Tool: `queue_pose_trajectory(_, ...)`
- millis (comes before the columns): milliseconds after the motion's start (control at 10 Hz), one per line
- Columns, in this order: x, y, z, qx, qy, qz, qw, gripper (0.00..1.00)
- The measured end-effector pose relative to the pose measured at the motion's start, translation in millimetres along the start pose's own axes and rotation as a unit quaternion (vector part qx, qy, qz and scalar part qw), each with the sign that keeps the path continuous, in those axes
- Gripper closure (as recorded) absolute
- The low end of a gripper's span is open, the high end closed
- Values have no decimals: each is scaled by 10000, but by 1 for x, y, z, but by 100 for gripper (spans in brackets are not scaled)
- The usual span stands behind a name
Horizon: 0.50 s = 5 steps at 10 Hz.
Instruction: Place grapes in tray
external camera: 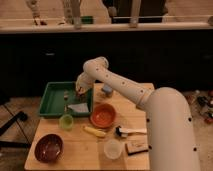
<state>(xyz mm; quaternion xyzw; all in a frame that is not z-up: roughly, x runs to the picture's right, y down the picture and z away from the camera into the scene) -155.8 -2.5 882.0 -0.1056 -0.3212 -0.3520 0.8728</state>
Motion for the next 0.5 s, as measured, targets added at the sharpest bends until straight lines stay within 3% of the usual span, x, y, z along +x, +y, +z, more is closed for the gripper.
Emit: queue_pose_trajectory(500, 4, -6, -10, 179, 187, 9, 9997, 20)
